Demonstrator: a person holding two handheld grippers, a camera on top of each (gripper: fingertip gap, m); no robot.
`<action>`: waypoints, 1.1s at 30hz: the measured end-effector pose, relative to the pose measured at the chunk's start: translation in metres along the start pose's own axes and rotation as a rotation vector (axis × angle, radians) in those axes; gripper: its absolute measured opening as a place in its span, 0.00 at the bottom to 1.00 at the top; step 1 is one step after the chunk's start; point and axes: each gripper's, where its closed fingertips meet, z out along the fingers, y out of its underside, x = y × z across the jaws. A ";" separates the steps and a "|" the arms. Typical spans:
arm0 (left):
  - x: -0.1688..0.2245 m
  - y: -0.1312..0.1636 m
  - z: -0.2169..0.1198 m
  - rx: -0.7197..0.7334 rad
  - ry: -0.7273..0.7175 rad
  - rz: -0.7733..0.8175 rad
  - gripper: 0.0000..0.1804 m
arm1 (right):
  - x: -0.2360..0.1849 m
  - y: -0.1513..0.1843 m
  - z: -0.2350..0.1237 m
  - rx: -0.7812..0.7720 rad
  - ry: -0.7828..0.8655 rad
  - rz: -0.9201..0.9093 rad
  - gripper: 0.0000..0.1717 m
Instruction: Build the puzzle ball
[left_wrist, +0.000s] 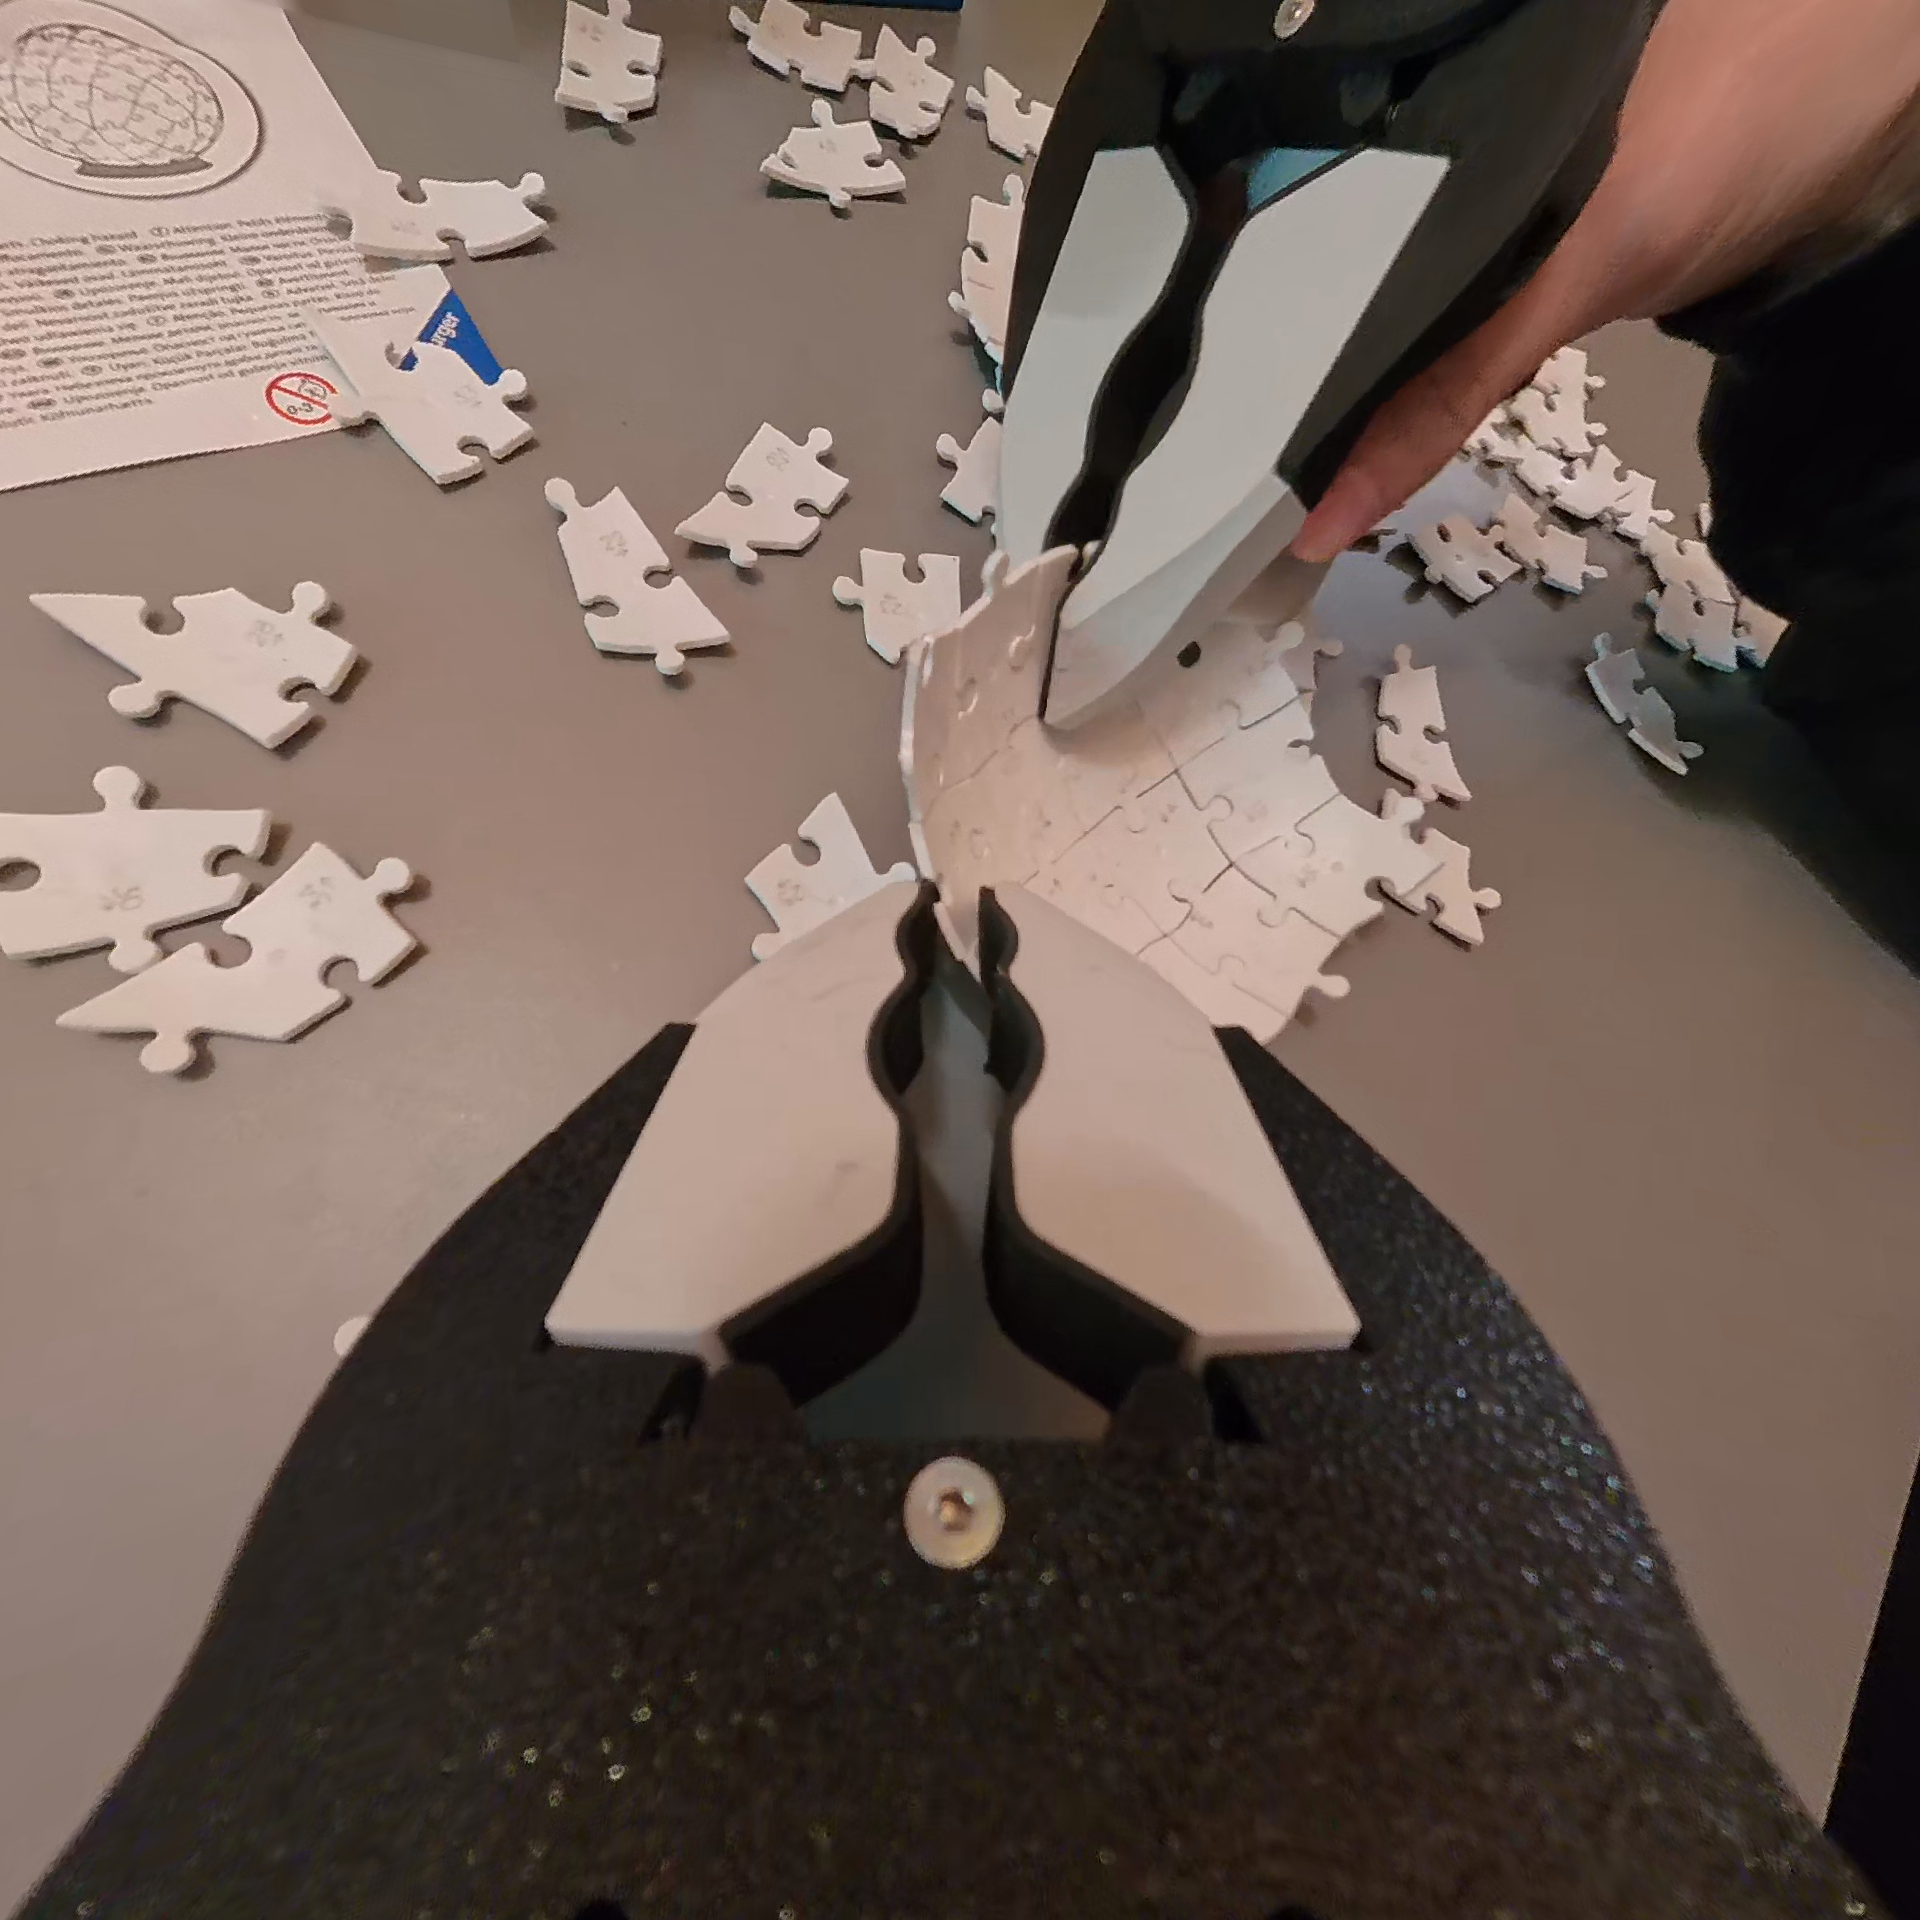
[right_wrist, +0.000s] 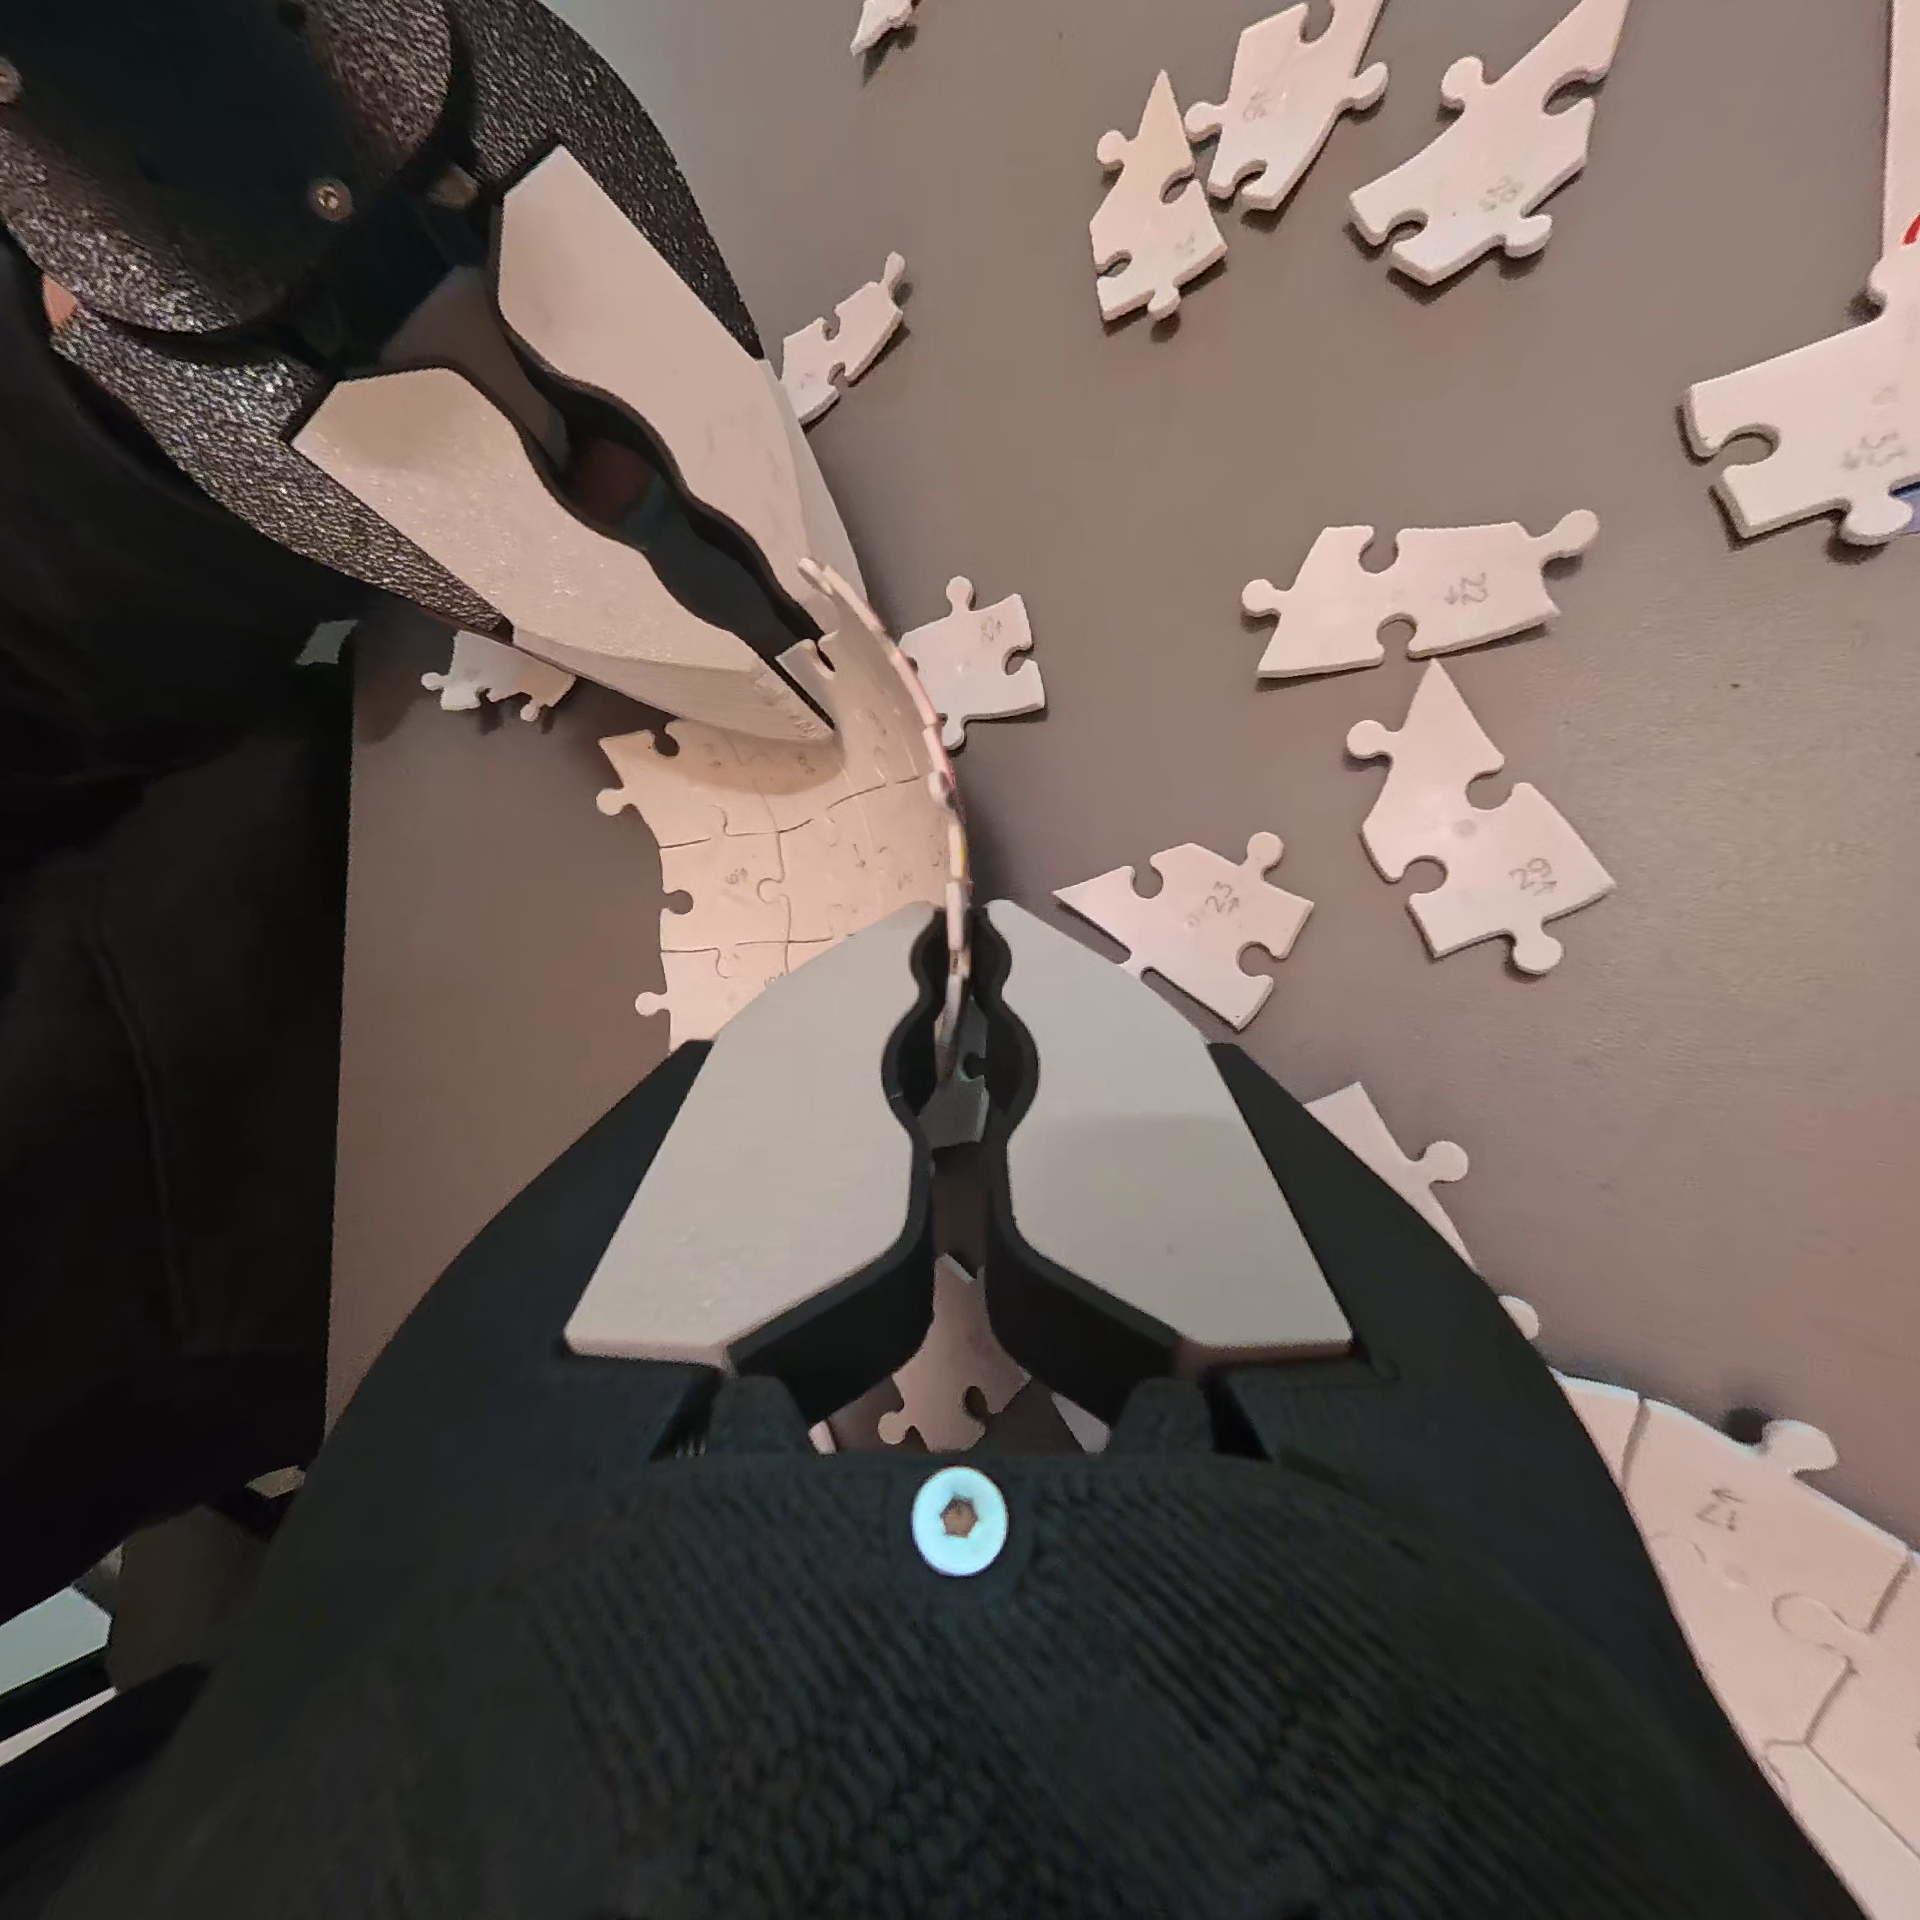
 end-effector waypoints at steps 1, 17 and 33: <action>0.000 0.000 0.000 0.000 0.000 0.000 0.03 | -0.001 0.000 -0.001 -0.001 -0.010 0.002 0.02; -0.003 0.000 0.000 0.004 -0.016 -0.014 0.03 | 0.006 -0.003 -0.017 0.083 0.013 0.048 0.09; -0.002 0.000 0.000 0.003 -0.004 -0.016 0.03 | 0.001 0.001 -0.003 0.021 -0.015 0.000 0.02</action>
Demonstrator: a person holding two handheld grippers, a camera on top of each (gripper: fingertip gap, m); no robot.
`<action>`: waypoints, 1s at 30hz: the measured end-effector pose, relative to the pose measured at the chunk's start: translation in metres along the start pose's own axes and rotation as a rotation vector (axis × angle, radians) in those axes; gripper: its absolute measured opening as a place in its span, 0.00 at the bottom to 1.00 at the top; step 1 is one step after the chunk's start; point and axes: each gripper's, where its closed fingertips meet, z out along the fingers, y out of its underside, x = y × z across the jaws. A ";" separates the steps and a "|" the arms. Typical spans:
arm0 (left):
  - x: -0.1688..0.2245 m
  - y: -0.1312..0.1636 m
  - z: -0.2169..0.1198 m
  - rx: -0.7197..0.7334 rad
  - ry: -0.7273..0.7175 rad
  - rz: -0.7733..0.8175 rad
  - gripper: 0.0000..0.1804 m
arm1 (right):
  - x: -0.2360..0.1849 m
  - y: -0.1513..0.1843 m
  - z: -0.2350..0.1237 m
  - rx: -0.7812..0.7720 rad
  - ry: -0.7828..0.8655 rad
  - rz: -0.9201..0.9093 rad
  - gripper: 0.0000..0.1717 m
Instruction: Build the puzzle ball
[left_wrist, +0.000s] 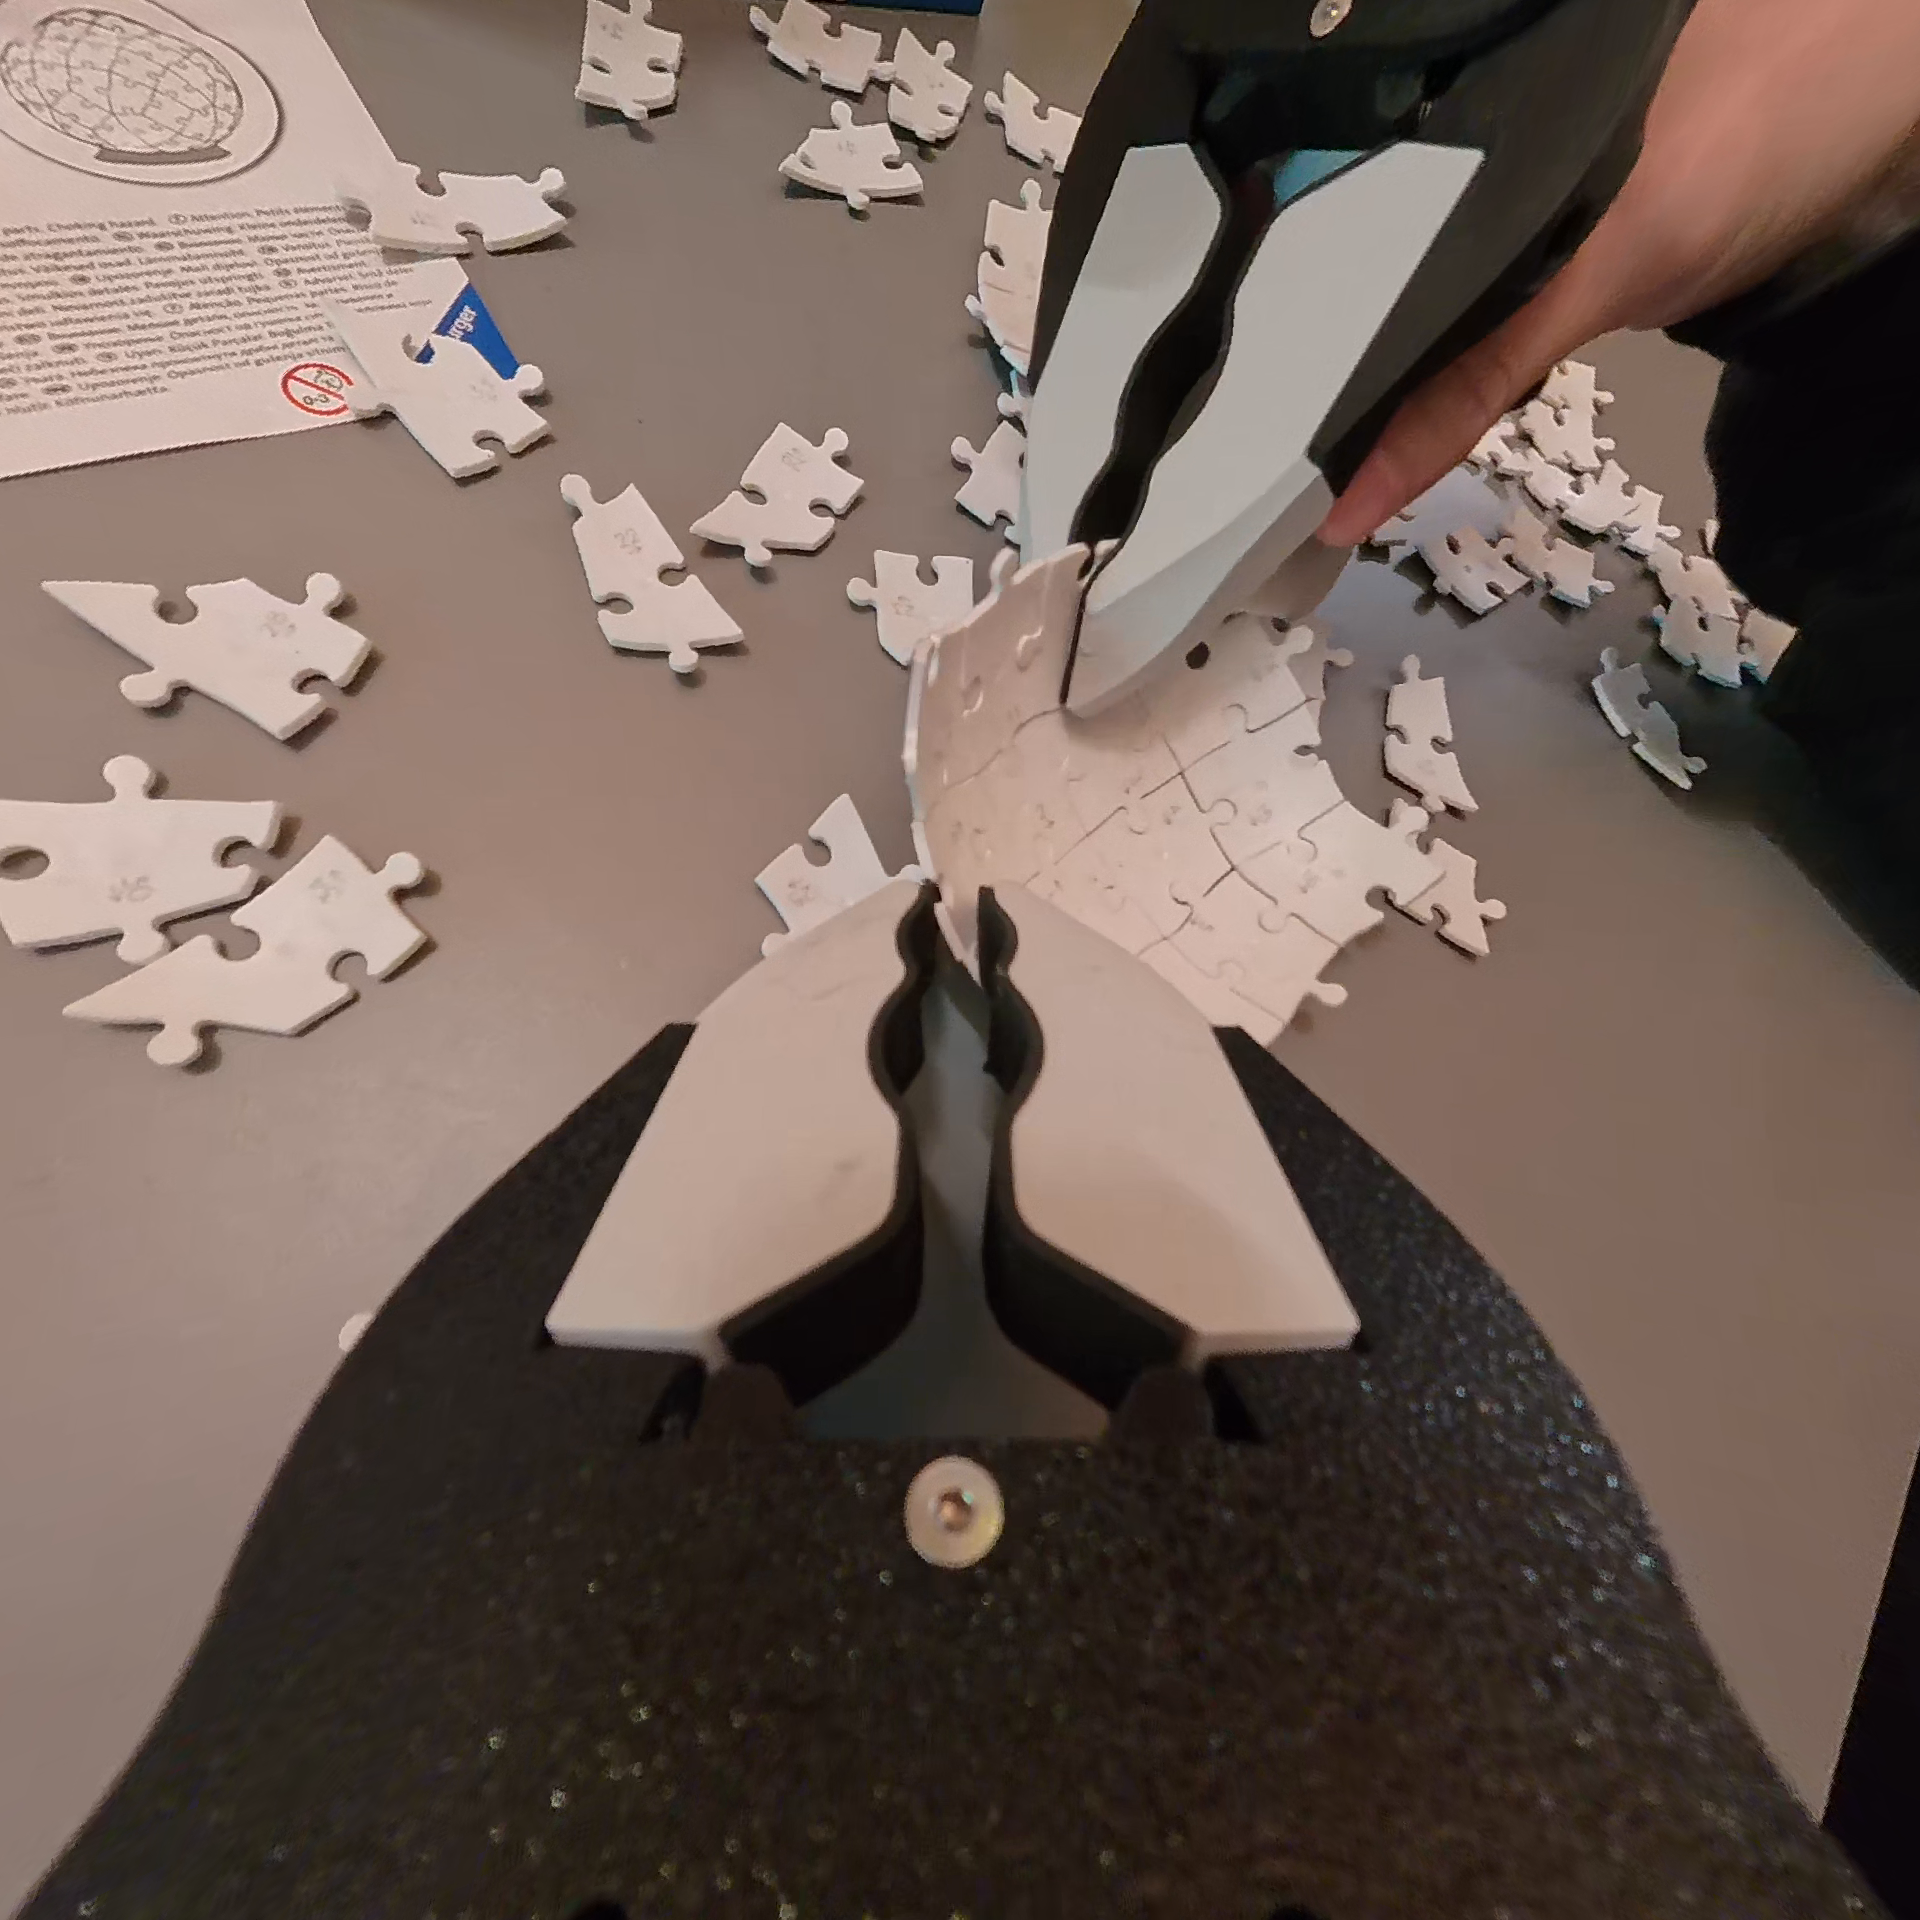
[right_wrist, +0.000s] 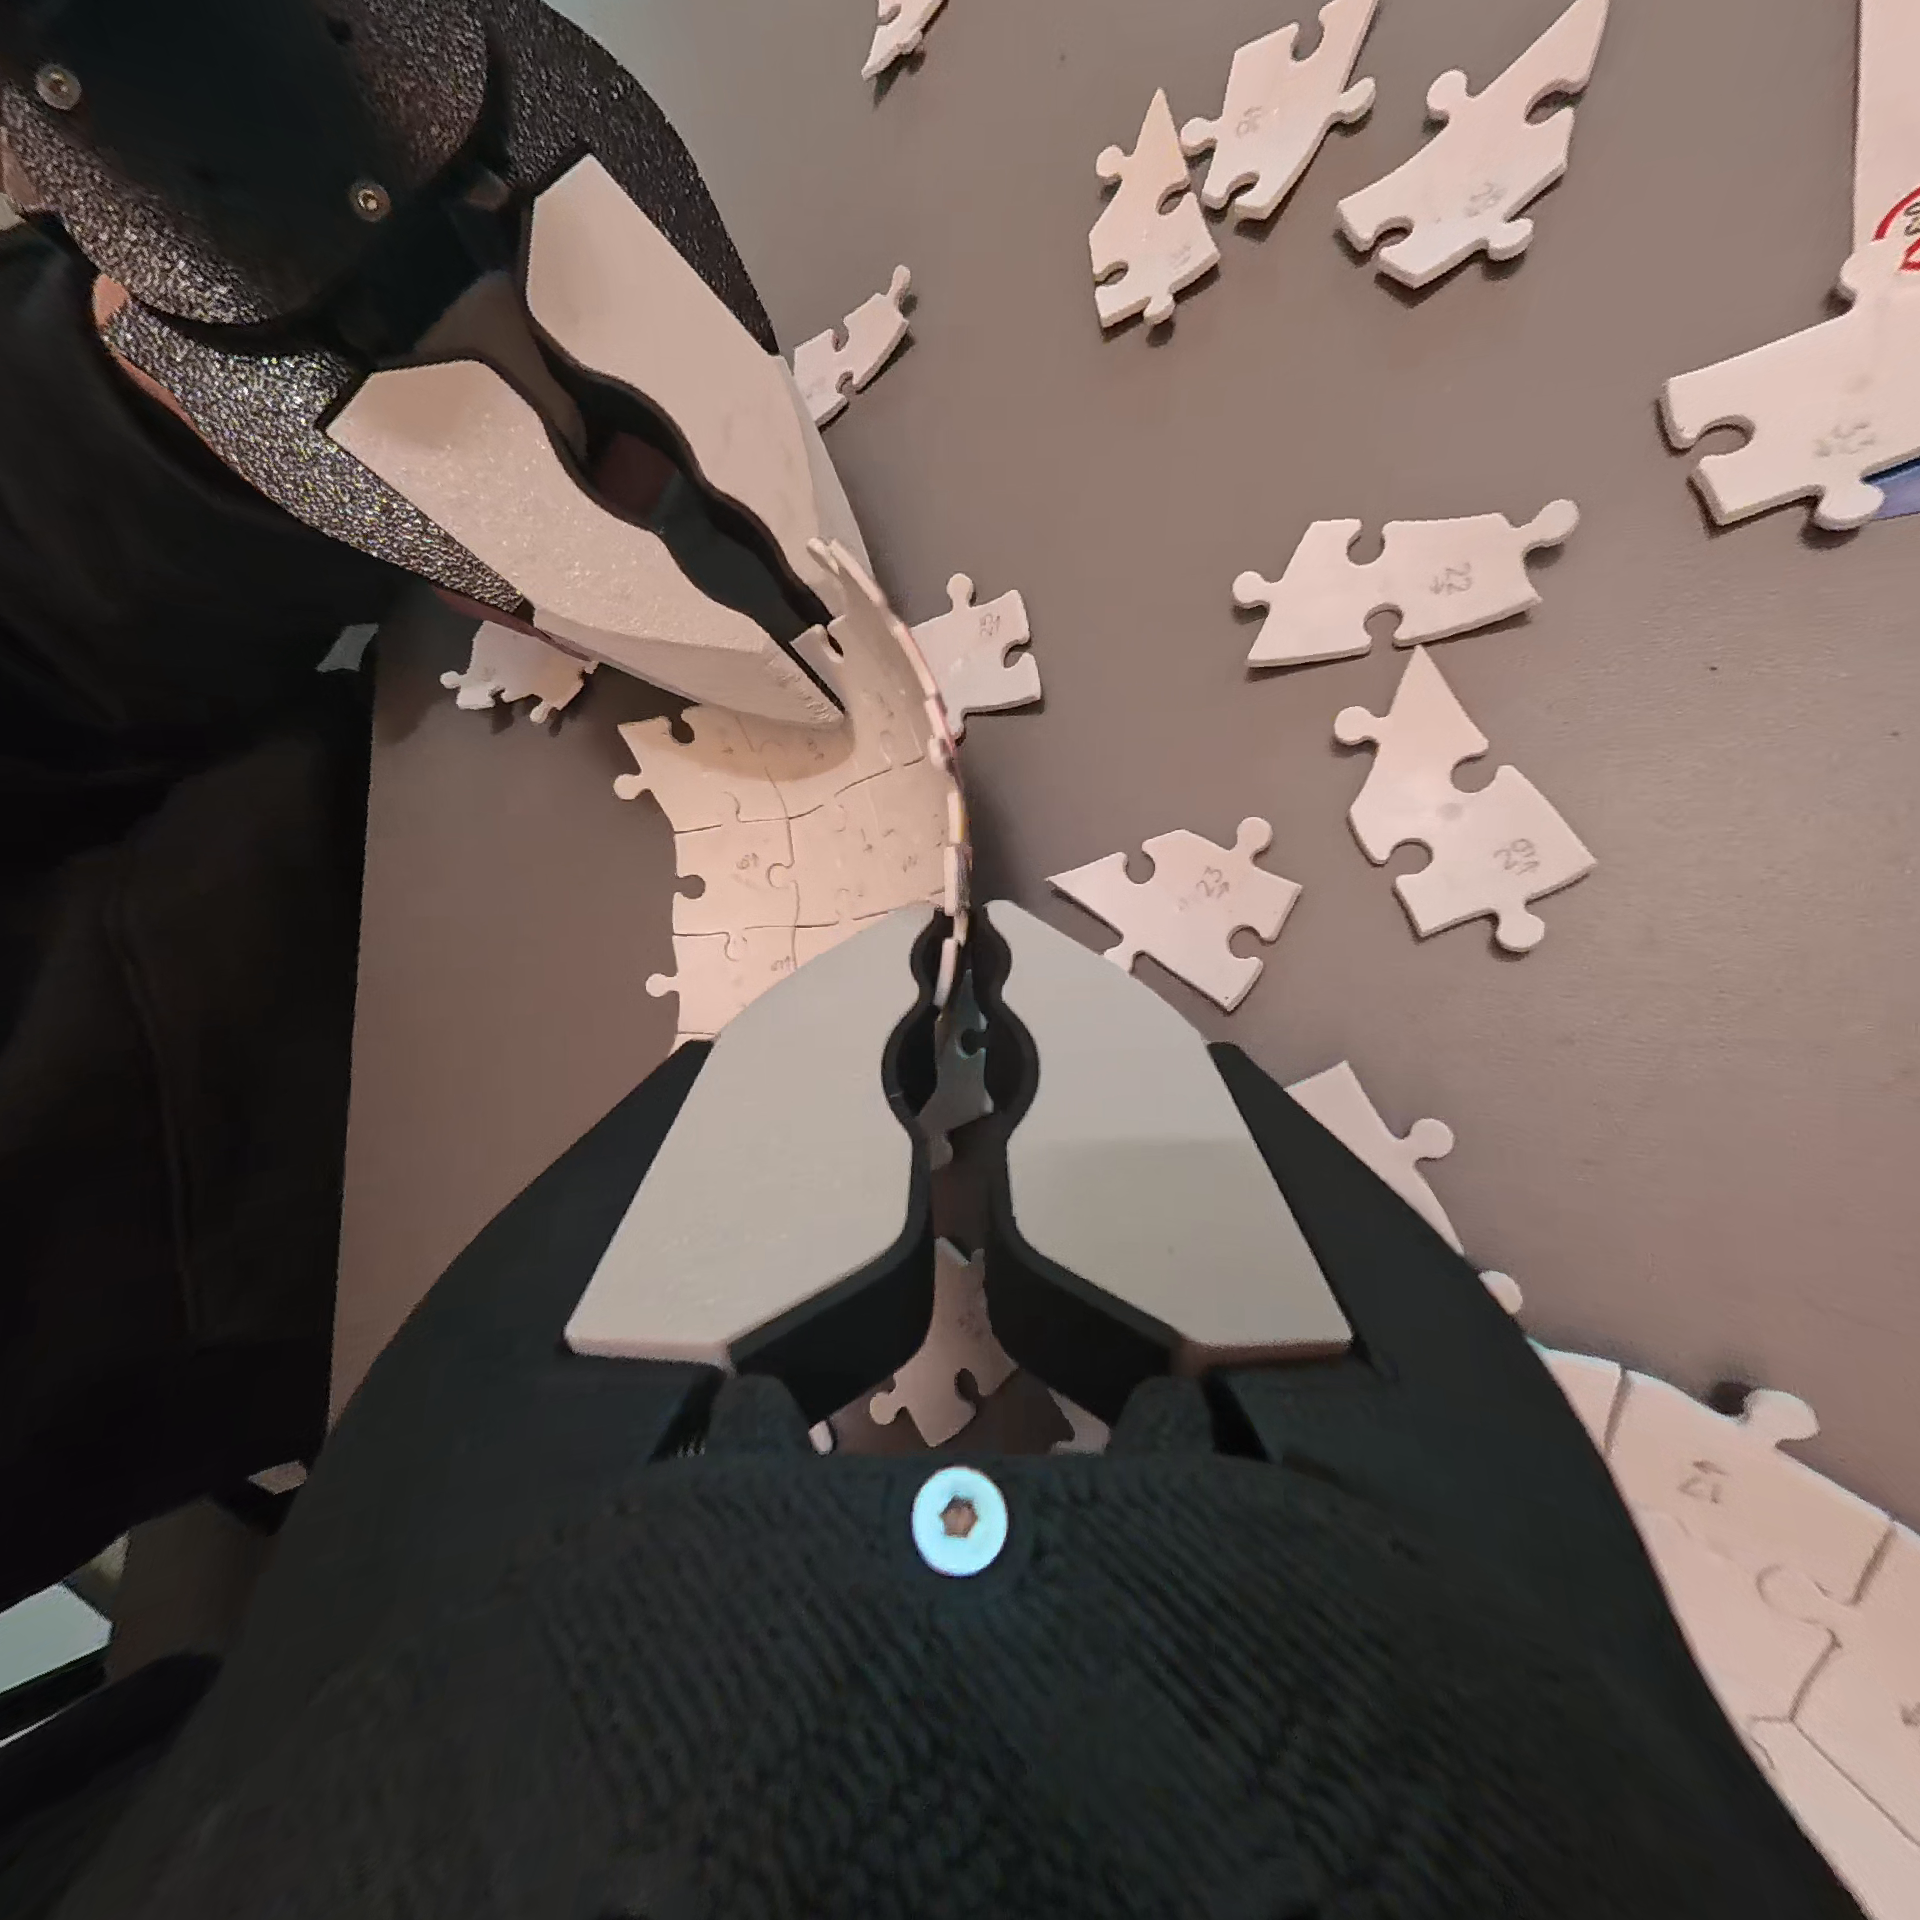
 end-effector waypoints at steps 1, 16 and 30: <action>0.000 0.000 0.000 0.000 0.002 0.002 0.03 | 0.000 0.000 0.000 -0.005 -0.004 0.003 0.02; 0.002 -0.002 0.000 0.014 0.003 0.015 0.03 | -0.009 0.010 -0.022 -0.080 -0.174 0.169 0.08; 0.001 -0.002 0.001 0.011 -0.002 0.021 0.03 | -0.010 0.016 -0.007 -0.208 -0.174 0.173 0.14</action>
